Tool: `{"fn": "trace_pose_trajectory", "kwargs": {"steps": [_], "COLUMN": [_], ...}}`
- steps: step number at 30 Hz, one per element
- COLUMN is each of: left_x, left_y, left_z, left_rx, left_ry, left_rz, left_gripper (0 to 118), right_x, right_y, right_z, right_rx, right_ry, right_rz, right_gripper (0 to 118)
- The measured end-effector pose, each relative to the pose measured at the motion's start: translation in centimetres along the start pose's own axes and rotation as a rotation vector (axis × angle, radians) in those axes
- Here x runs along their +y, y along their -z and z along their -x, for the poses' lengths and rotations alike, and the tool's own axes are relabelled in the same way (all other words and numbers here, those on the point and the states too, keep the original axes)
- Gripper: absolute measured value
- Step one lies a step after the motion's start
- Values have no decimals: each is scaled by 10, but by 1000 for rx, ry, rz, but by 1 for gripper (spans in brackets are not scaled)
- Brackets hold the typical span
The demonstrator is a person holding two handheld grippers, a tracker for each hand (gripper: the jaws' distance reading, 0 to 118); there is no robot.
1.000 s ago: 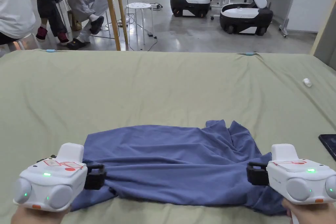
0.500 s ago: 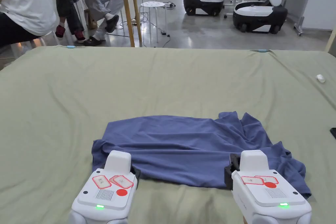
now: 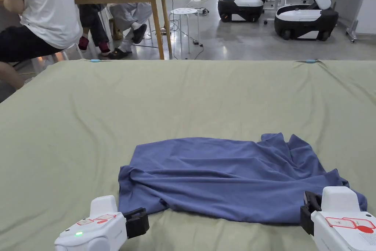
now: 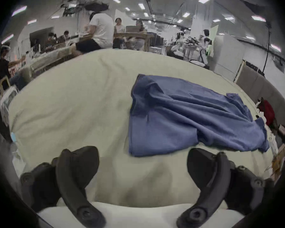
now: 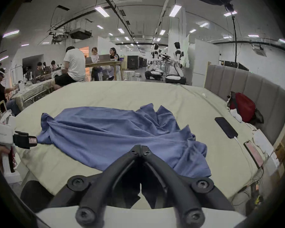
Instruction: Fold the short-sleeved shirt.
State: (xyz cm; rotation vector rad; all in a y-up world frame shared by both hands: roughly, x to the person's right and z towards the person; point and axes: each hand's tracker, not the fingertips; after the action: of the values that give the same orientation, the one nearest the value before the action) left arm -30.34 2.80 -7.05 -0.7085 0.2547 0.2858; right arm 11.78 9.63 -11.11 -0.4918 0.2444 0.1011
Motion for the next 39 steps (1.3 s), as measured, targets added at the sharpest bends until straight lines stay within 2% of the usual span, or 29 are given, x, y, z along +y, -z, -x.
{"fn": "trace_pose_trajectory", "kwargs": {"steps": [4, 7, 8, 10, 12, 13, 15, 16, 18, 19, 20, 21, 22, 24, 25, 28, 30, 34, 36, 39], "left_x": [12, 10, 10, 14, 14, 13, 14, 16, 19, 20, 21, 22, 25, 28, 28, 29, 29, 26, 27, 27], "left_y": [28, 39, 36, 40, 38, 29, 16, 14, 6, 2, -1, -5, -12, -18, -16, -9, -9, -22, -33, -54], "left_z": [-3, -18, -21, -21, -27, -35, -38, -35, -36, -38, -38, -39, -42, -44, -44, -38, -34, -30, -28, -25], "left_rx": [61, 124, 132, 115, 141, 165, 160, 155, 152, 157, 159, 159, 143, 138, 137, 115, 108, 115, 104, 100], "left_ry": [8, 196, 216, 219, 314, 356, 362, 355, 351, 364, 371, 371, 371, 363, 368, 338, 317, 322, 324, 342], "left_rz": [25, 61, 55, 57, 25, -8, 0, -6, -25, -33, -41, -49, -63, -69, -71, -58, -50, -67, -79, -99], "left_gripper": [86, 84, 80, 61, 19, 7, 7, 7, 7, 7, 6, 6, 6, 6, 6, 4, 4, 3, 3, 3], "right_x": [5, 7, 8, 6, 1, -3, -12, -16, -20, -21, -21, -22, -25, -29, -31, -25, -23, -10, -1, 8], "right_y": [-2, -2, -2, 0, 5, 6, 7, 9, 17, 26, 30, 32, 40, 64, 72, 87, 84, 55, 34, 5], "right_z": [-19, -45, -55, -78, -98, -110, -127, -132, -139, -140, -139, -140, -139, -136, -136, -140, -141, -137, -133, -130], "right_rx": [-47, -98, -110, -141, -187, -176, -120, -117, -92, -62, -35, 8, -5, -18, 12, 47, 72, 19, -18, -17], "right_ry": [-9, -18, -20, -16, -29, -21, 0, -7, -2, 1, 3, -3, 7, -38, -45, 5, 24, 23, -6, -26], "right_rz": [3, 20, 39, 90, 133, 117, 71, 73, 93, 167, 192, 161, 187, 294, 330, 371, 375, 334, 280, 255], "right_gripper": [0, 0, 0, 0, 0, 0, 2, 14, 93, 118, 117, 112, 111, 109, 101, 9, 9, 9, 9, 9]}}
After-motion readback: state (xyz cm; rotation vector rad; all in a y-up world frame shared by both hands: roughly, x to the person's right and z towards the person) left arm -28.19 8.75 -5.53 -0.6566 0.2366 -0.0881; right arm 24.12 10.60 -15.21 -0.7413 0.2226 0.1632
